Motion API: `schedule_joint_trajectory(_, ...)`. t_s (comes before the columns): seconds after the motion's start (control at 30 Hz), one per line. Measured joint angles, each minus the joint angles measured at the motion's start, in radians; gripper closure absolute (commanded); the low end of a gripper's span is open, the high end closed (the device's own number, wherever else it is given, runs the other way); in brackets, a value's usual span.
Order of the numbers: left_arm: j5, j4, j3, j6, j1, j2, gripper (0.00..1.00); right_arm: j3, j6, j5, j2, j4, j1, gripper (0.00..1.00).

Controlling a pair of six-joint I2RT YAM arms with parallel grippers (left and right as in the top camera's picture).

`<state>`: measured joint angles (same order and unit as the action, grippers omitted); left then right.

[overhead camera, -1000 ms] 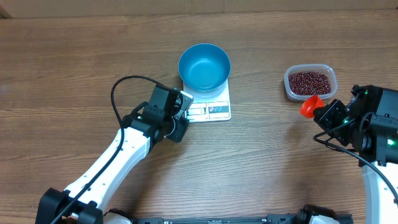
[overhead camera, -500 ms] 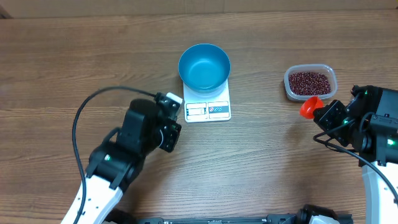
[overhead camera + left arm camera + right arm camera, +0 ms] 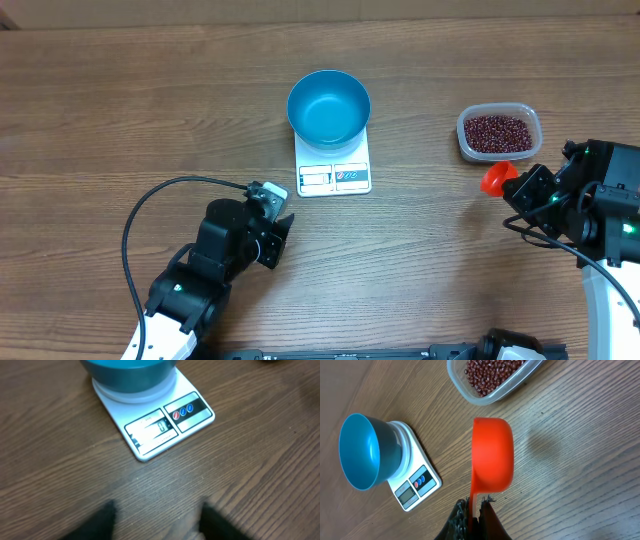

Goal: Scoop item into bowl and weigh 150g on scale
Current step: 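Withdraw the left gripper from the scale toward the front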

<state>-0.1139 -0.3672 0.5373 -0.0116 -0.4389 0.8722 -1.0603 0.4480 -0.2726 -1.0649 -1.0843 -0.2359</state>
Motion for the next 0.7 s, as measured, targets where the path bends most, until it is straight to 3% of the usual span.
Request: schedule_joint_trajectory(0.7, -0.003, -0.003, -0.002, 0.001, 0.000, 0.116, 0.00, 0.000, 0.000, 0.000, 0.000, 0.010, 0.000, 0.96)
